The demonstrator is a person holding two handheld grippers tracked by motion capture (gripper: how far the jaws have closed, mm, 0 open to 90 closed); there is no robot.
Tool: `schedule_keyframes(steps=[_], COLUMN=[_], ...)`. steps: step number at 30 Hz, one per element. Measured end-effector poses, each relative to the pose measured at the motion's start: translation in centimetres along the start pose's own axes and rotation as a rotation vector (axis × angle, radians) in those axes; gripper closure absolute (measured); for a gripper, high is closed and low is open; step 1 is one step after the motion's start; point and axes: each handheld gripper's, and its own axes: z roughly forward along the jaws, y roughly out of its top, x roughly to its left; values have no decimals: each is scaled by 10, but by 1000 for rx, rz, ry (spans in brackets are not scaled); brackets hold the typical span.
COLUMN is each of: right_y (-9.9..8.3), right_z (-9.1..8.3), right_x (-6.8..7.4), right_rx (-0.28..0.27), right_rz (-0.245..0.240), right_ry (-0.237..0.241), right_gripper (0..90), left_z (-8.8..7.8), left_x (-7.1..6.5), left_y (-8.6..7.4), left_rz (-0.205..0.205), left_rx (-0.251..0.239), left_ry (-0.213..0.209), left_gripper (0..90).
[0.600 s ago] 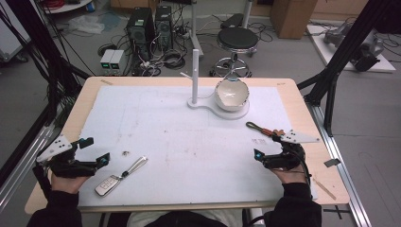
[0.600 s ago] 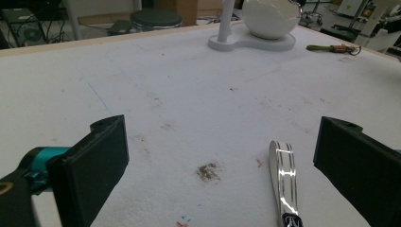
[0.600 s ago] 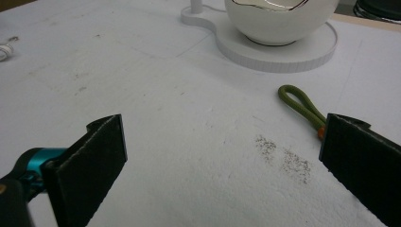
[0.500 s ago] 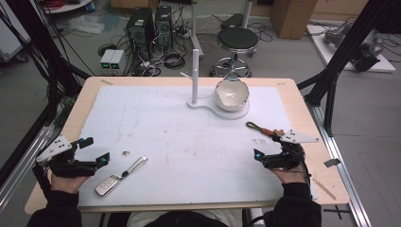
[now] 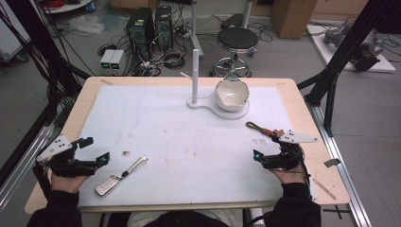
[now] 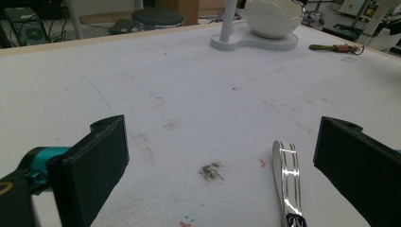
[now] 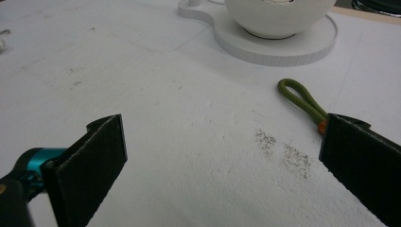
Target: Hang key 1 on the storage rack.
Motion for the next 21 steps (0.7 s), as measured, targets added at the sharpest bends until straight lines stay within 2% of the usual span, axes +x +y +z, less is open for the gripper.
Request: schedule_keyframes(steps=[11,16,18,21], right_y=[5,10,13,18], right_z=[1,6,8,10], right_x=[-6,-12,-15,-16], right_rx=[-2,35,49,75], right_rz=[43,36,33,21], right_ry=[0,-22,-8,-12], right_gripper=[6,6,6,6], left_z=[1,2,1,1], left_x=[1,2,2,2], left_y=[0,0,0,0], left_rz=[-2,-2,-3,-4], left_rx=[3,5,4,3], left_ry=[8,10,10,8], left_gripper=[45,46,45,45])
